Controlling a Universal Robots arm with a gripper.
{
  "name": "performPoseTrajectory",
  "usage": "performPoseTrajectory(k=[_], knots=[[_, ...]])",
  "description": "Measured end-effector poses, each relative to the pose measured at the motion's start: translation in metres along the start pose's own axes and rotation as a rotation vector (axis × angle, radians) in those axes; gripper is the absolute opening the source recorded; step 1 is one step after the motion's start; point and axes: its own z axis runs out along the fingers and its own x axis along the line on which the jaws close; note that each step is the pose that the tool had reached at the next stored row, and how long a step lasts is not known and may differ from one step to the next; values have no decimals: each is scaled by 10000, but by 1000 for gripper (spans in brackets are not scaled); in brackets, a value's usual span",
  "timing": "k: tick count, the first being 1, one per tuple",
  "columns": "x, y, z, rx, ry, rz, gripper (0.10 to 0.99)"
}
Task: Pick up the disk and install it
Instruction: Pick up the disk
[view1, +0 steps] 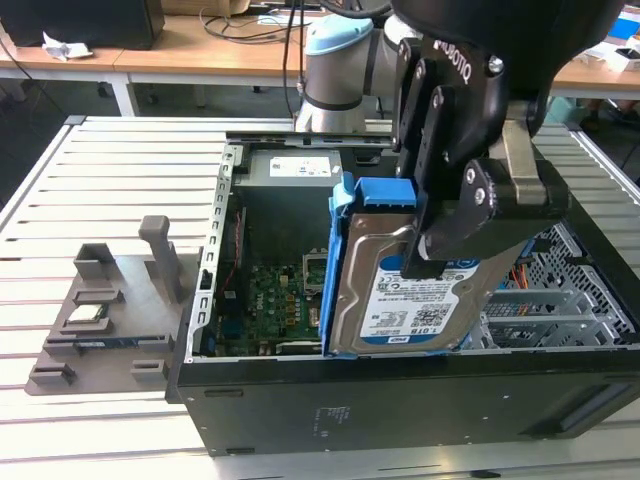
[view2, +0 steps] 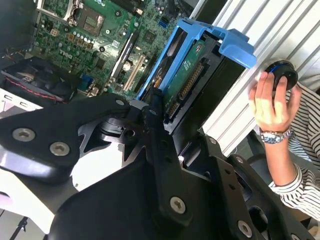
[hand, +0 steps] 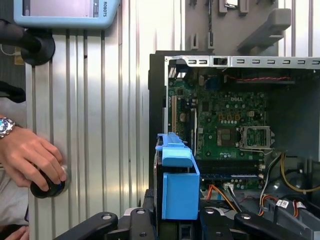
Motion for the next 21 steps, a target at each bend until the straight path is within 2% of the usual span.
performPoseTrajectory(k=[9,14,17,21], knots=[[-2,-268,-1,0,1,0,361],[-3,-361,-1,-1,1,0,361],[-3,-457,0,0,0,0,361],[-3,-535,0,0,0,-1,361]])
